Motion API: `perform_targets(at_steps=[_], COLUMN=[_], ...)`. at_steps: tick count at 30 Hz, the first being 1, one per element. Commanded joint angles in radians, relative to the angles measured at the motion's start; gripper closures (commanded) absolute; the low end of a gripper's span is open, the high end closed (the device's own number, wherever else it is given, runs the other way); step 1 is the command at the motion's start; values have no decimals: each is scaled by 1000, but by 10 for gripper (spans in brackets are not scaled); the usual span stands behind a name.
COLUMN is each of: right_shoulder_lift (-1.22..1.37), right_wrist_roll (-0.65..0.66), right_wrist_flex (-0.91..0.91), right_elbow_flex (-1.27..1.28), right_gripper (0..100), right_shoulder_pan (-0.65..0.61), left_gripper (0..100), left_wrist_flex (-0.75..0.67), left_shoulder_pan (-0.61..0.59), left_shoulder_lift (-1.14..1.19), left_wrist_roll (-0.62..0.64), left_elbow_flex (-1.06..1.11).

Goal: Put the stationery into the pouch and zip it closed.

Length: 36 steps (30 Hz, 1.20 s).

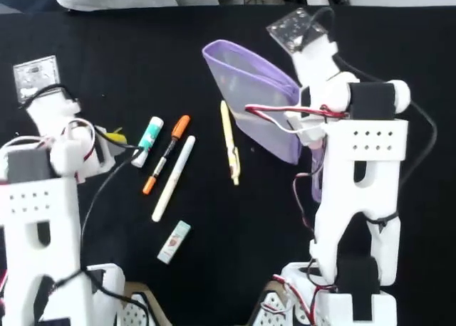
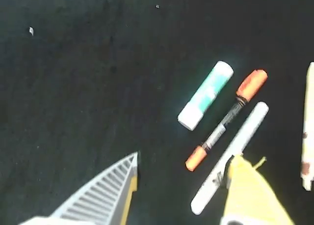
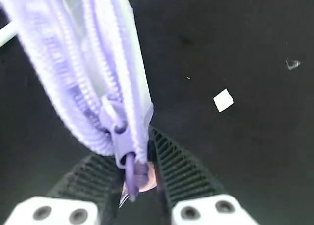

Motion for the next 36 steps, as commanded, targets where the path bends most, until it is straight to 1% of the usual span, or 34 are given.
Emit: perform_targets(at_steps=[1, 4, 6, 11, 17, 23, 29, 36], right_shoulder_lift=[-44, -42, -42, -42, -42, -42, -42, -42], right_wrist_roll=[-26, -26, -26, -25, -18, -18, -17, -17], right_wrist_flex=[29, 28, 28, 28, 28, 28, 28, 28], right_elbow_flex=[-38, -15, 1, 4, 4, 4, 4, 4], right_gripper=[987, 987, 987, 987, 987, 987, 987, 987], right_shoulder_pan=[32, 51, 61, 86, 91, 91, 91, 91], left_gripper=[707, 707, 709, 711, 711, 712, 712, 721], left_wrist_flex=[-89, -175, -222, -287, -281, -210, -204, -173], left_shoulder_pan=[-7, 7, 50, 147, 179, 145, 116, 157], left_shoulder_lift=[68, 135, 193, 388, 684, 964, 1206, 1390], left_wrist_roll=[-41, -100, -146, -241, -354, -433, -439, -440], left_elbow_flex=[19, 50, 54, -33, -254, -527, -766, -924])
